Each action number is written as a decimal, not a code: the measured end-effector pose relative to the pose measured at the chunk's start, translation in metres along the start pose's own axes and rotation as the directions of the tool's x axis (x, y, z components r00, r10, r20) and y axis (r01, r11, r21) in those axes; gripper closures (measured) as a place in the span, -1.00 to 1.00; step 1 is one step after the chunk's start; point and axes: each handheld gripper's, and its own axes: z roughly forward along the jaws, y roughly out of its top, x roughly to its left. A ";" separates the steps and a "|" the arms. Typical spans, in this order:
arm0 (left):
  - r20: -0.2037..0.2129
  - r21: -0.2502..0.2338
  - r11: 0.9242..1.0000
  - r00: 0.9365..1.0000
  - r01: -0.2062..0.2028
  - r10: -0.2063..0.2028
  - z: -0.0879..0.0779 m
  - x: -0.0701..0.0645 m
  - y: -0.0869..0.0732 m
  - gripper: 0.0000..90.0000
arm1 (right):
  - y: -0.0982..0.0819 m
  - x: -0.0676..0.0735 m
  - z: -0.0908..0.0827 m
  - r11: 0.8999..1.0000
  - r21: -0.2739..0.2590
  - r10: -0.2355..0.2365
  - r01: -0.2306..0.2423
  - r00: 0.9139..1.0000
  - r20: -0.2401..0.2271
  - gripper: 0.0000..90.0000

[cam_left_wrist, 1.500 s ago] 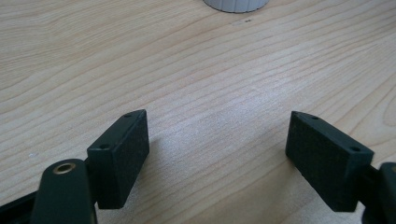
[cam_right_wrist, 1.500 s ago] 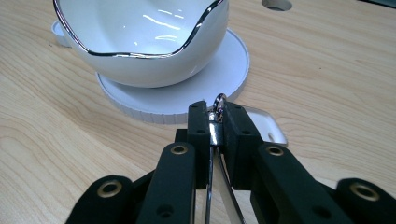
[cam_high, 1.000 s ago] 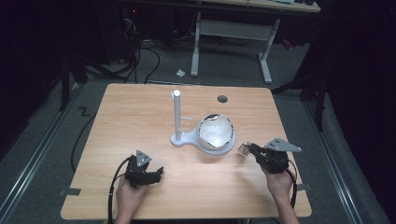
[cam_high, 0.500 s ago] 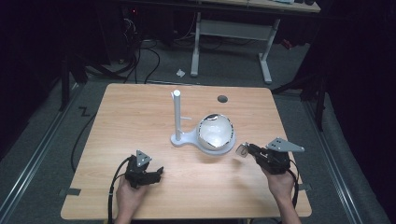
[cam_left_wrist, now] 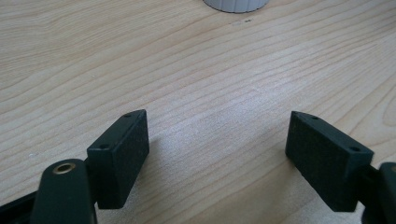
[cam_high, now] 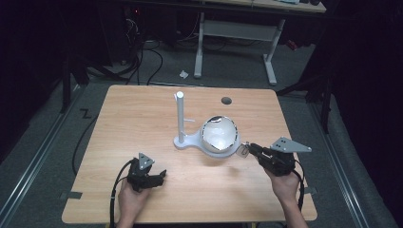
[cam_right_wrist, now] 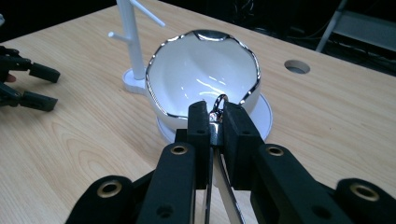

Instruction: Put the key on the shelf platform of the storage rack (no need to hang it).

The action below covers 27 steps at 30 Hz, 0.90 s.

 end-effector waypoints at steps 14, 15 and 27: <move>0.000 0.000 1.000 1.000 0.000 0.000 0.000 0.000 0.000 -0.51 | 0.023 0.006 0.003 0.999 -0.020 -0.027 0.026 0.999 -0.037 0.83; 0.000 0.000 1.000 1.000 0.000 0.000 0.000 0.000 0.000 -0.51 | 0.025 0.006 0.004 0.999 -0.024 -0.029 0.028 0.999 -0.042 0.83; 0.001 0.000 1.000 1.000 0.000 0.000 0.000 0.000 0.000 -0.51 | 0.044 0.010 0.018 0.998 -0.029 -0.049 0.048 0.997 -0.058 0.83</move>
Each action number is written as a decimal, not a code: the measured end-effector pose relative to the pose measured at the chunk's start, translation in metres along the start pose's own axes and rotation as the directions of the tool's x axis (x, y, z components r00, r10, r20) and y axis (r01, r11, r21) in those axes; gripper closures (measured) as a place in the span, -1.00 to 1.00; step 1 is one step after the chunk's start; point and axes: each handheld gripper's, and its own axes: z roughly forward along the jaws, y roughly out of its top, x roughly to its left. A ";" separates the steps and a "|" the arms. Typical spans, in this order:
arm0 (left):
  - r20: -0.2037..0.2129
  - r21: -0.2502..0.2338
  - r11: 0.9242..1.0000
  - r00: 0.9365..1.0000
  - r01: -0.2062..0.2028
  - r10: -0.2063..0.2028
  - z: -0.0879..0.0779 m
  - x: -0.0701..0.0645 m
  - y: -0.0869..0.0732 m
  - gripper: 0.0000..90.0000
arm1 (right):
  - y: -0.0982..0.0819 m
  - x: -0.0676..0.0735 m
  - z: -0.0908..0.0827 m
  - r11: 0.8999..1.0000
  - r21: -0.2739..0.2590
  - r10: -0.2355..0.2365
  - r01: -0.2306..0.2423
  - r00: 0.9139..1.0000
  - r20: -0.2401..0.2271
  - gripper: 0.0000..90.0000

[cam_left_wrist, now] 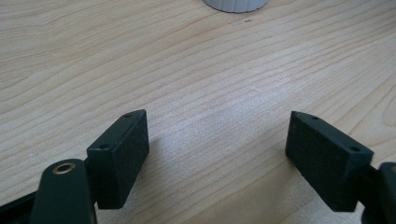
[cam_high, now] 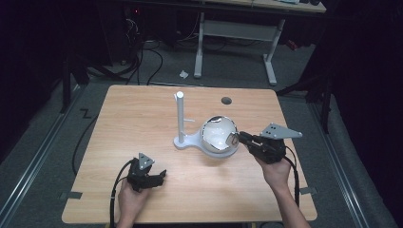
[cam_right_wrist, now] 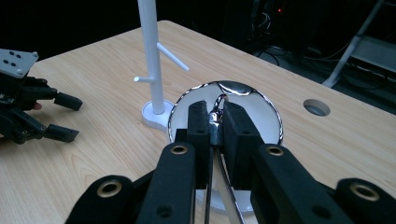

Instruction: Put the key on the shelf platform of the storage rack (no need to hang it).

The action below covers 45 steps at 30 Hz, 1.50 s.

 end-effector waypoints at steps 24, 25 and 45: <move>0.001 0.001 1.000 1.000 0.001 -0.001 0.000 0.000 0.000 -0.51 | 0.011 -0.013 0.041 0.997 0.079 0.023 -0.023 1.000 -0.003 0.83; 0.001 0.001 1.000 1.000 0.001 -0.001 0.000 0.000 0.000 -0.51 | 0.011 -0.013 0.042 0.996 0.082 0.026 -0.025 1.000 -0.002 0.83; 0.003 0.002 1.000 1.000 0.001 -0.001 0.000 0.000 0.000 -0.52 | 0.005 -0.022 0.073 0.987 0.144 0.072 -0.071 0.997 -0.002 0.83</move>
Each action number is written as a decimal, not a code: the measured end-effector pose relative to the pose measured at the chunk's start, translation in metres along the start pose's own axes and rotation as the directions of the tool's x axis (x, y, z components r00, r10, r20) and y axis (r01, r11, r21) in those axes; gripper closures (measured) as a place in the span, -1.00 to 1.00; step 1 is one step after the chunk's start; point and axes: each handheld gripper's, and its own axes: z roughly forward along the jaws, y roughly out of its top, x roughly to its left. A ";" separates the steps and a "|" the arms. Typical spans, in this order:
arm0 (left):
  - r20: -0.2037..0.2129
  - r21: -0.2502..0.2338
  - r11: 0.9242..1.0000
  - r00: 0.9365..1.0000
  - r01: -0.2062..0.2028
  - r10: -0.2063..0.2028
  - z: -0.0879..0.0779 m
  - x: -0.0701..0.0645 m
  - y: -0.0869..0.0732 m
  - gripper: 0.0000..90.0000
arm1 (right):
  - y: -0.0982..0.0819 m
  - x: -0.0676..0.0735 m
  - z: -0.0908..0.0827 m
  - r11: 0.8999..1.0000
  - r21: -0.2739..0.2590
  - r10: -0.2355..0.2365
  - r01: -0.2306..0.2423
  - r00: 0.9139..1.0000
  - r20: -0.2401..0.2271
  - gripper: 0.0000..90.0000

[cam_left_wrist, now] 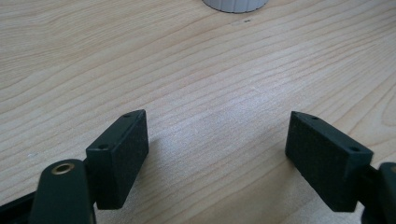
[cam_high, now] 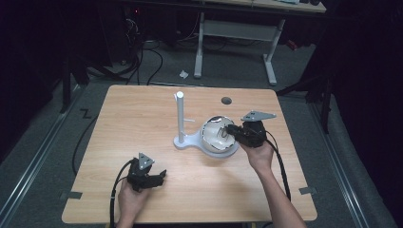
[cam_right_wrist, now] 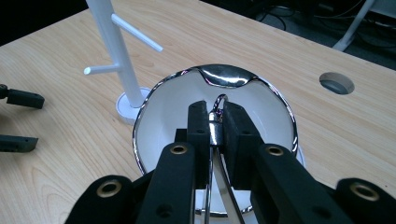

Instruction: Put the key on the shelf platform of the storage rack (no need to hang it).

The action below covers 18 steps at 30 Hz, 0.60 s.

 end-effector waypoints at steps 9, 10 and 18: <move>0.000 0.000 1.000 1.000 0.000 0.000 0.000 0.000 0.000 -0.52 | 0.000 0.000 0.013 1.000 0.022 0.006 -0.005 1.000 -0.011 0.83; 0.000 0.000 1.000 1.000 0.000 0.000 0.000 0.000 0.000 -0.52 | 0.000 0.000 0.014 1.000 0.024 0.008 -0.008 1.000 -0.011 0.83; 0.000 0.000 1.000 1.000 0.000 0.000 0.000 0.000 0.000 -0.52 | 0.000 0.001 0.022 1.000 0.031 0.005 -0.004 1.000 -0.009 0.83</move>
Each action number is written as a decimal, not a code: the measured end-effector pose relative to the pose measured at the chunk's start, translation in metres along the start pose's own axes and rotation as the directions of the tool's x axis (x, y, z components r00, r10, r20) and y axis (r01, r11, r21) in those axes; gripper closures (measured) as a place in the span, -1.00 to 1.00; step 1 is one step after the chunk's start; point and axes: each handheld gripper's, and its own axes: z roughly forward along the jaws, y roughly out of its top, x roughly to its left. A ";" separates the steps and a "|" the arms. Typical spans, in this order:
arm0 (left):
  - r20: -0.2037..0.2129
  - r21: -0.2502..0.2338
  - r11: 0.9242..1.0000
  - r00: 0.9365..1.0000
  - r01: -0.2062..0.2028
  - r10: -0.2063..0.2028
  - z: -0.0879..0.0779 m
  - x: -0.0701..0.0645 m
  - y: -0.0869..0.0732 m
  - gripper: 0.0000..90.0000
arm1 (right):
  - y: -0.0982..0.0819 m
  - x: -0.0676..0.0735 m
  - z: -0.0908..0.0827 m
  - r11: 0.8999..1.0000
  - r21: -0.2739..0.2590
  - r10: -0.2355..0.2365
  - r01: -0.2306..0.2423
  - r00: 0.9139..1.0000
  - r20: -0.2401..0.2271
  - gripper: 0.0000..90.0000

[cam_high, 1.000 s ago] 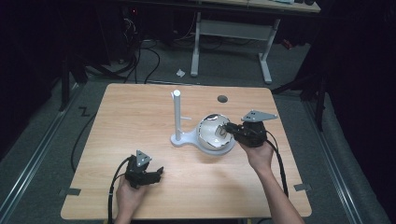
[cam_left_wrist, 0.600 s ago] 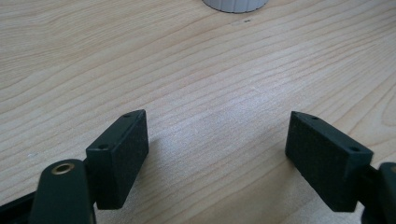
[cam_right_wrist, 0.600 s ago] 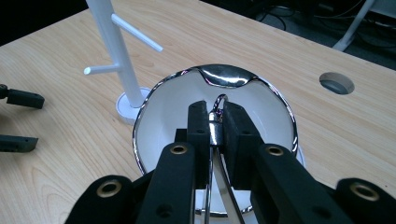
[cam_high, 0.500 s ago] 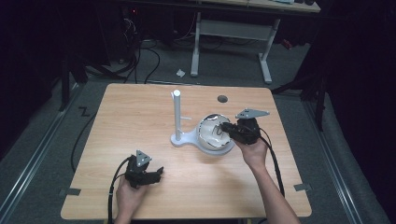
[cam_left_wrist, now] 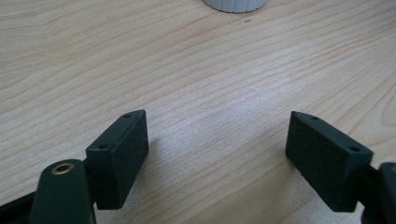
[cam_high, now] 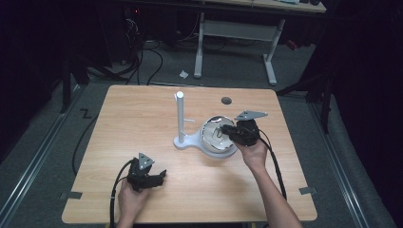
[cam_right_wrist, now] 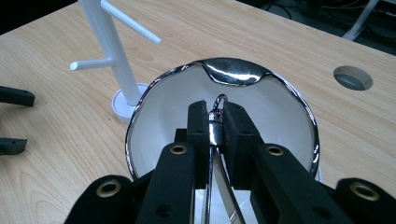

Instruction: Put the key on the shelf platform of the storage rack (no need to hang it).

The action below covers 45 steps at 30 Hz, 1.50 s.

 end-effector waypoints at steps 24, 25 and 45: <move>0.000 0.000 1.000 1.000 0.000 0.000 0.000 0.000 0.000 -0.52 | 0.007 0.008 0.030 0.999 0.035 -0.026 0.027 0.999 -0.029 0.82; 0.000 0.000 1.000 1.000 0.000 0.000 0.000 0.000 0.000 -0.52 | 0.008 0.008 0.031 0.999 0.036 -0.024 0.025 0.999 -0.031 0.82; 0.001 0.000 1.000 1.000 0.000 0.000 0.000 0.000 0.000 -0.52 | 0.001 0.000 0.019 0.999 0.003 0.040 -0.040 0.999 -0.030 0.43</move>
